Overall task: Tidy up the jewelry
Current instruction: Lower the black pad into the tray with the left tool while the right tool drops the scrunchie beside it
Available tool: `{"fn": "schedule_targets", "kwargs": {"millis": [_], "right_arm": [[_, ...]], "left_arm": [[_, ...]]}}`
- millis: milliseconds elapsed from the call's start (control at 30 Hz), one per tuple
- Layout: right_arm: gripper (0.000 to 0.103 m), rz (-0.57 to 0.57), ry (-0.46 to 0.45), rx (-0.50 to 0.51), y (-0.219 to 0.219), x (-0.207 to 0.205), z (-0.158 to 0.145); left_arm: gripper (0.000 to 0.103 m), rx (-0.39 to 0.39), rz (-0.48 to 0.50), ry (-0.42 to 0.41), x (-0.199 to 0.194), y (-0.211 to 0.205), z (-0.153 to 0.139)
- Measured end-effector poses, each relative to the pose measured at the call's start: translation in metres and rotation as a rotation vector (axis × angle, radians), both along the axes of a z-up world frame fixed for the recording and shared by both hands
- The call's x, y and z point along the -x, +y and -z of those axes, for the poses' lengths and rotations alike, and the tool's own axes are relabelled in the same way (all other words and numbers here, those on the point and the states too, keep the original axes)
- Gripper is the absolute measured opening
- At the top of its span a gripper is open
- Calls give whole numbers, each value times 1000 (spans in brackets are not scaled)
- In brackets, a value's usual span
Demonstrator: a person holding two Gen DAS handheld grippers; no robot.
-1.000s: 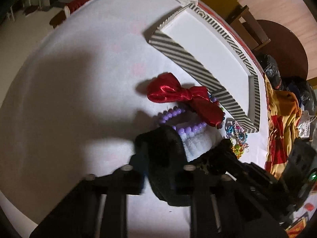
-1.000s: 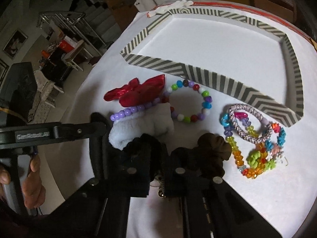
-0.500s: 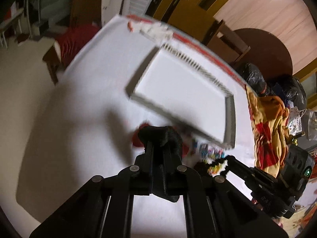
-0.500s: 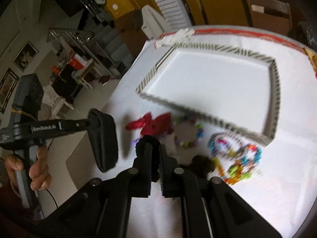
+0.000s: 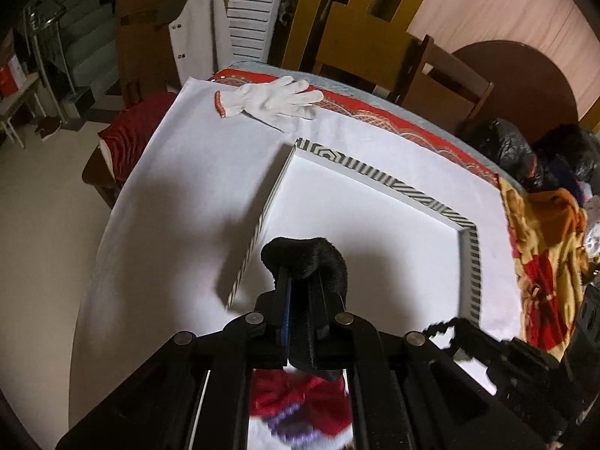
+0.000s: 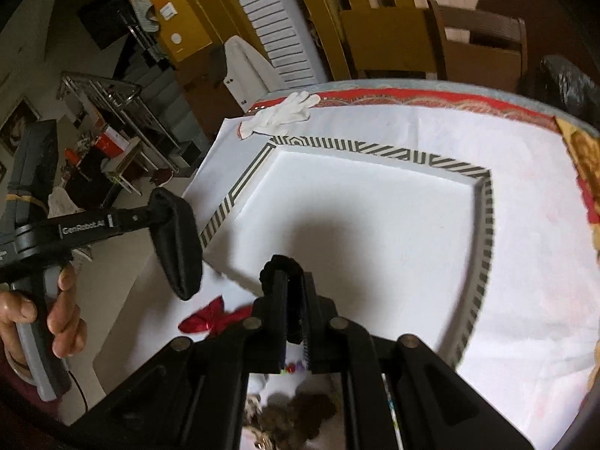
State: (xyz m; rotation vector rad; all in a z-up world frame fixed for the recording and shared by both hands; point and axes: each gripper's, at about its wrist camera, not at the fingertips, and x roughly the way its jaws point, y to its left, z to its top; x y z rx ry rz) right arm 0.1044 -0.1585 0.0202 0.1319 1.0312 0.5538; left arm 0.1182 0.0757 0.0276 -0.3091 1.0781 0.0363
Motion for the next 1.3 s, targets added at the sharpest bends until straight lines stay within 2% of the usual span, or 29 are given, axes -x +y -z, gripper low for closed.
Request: {"fn": "schedule_targets", "kwargs": {"millis": [267, 433, 567, 733, 833, 900, 1000, 1067, 1133, 1300], "right_arm": [[6, 5, 143, -36, 24, -49, 57], [6, 30, 176, 58, 33, -70, 92], [7, 27, 179, 97, 38, -76, 102], [23, 34, 159, 130, 36, -72, 96], [30, 31, 135, 128, 32, -64, 84], [32, 31, 118, 133, 24, -53, 75], [35, 41, 95, 126, 17, -43, 63], [41, 59, 83, 123, 12, -35, 55], [43, 77, 70, 110, 6, -24, 48], [45, 91, 45, 108, -2, -1, 33]], "left_arm": [[0, -84, 29, 119, -44, -10, 45], [0, -85, 18, 173, -52, -10, 72], [0, -75, 11, 160, -54, -9, 78], [0, -40, -6, 129, -57, -6, 76], [9, -16, 3, 111, -51, -5, 73], [9, 4, 19, 103, -45, -6, 70], [9, -28, 10, 91, -30, -8, 62], [9, -47, 16, 86, -20, -12, 57], [9, -92, 27, 89, -10, -17, 52], [9, -94, 56, 37, 24, -25, 32]]}}
